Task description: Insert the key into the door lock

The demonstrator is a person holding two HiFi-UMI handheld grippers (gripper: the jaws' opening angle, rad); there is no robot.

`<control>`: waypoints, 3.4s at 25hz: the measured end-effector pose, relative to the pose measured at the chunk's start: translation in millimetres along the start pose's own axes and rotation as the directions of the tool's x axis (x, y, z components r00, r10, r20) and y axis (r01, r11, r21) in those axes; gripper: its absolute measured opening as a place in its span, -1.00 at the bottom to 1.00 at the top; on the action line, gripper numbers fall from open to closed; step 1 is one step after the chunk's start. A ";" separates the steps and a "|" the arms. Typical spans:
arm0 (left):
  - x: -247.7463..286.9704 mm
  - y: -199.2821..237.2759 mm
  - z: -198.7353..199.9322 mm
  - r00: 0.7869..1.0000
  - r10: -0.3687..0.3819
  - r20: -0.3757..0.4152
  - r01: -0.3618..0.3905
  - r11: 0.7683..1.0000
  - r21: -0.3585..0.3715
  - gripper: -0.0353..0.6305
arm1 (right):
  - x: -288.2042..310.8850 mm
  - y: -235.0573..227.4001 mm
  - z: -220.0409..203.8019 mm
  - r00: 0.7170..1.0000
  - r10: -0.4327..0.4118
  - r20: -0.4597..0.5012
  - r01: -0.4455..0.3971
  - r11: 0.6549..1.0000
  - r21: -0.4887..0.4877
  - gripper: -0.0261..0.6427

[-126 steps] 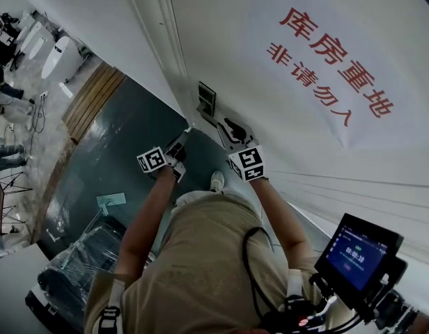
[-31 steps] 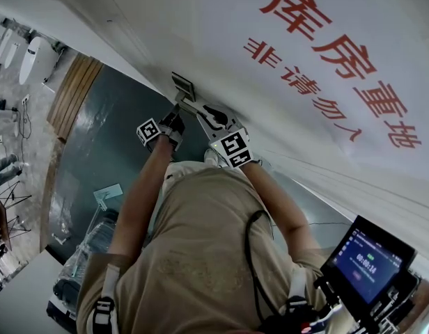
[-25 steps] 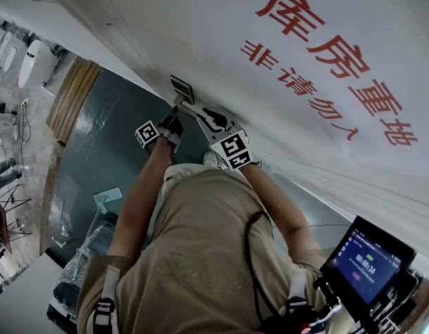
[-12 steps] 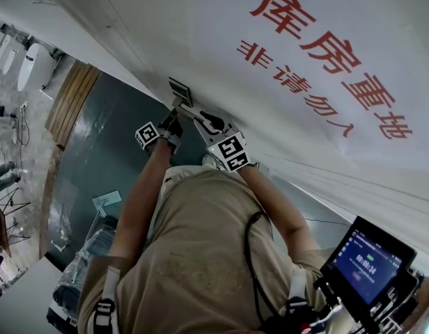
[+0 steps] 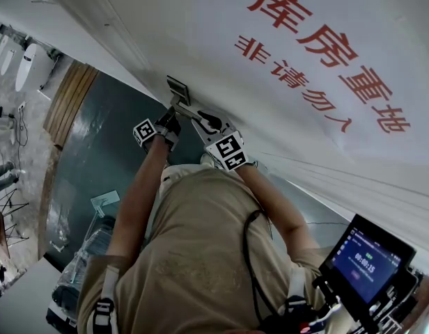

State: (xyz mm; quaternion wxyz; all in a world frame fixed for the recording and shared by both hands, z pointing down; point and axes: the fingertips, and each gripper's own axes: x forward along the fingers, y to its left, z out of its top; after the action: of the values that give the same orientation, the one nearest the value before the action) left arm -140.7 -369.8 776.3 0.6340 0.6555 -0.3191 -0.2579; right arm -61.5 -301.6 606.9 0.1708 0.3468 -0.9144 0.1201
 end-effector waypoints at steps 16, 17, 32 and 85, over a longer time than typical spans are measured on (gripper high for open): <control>-1.5 -4.8 -0.6 1.000 -0.025 0.014 0.025 0.999 0.025 -0.79 | -5.8 1.3 2.0 1.000 -0.021 0.004 0.022 1.000 -0.012 -0.66; -1.7 -3.2 0.4 1.000 -0.023 0.008 0.023 0.999 0.039 -0.79 | -6.1 1.1 2.0 1.000 -0.022 0.006 0.022 1.000 -0.011 -0.66; 5.1 -8.8 0.0 0.999 -0.041 -0.016 0.042 0.998 0.040 -0.79 | -8.1 -4.9 -1.0 0.999 -0.042 0.018 0.042 0.999 -0.011 -0.66; -36.8 -16.0 28.9 0.985 0.078 0.155 -0.127 0.931 0.342 -0.31 | -11.0 11.4 3.9 1.000 0.001 0.019 0.000 0.999 -0.053 -0.66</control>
State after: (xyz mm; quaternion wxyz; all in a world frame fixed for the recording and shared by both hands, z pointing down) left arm -185.1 -361.8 756.1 0.4960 0.7209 -0.4370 -0.2083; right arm -62.4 -288.0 597.9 0.1715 0.3429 -0.9190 0.0924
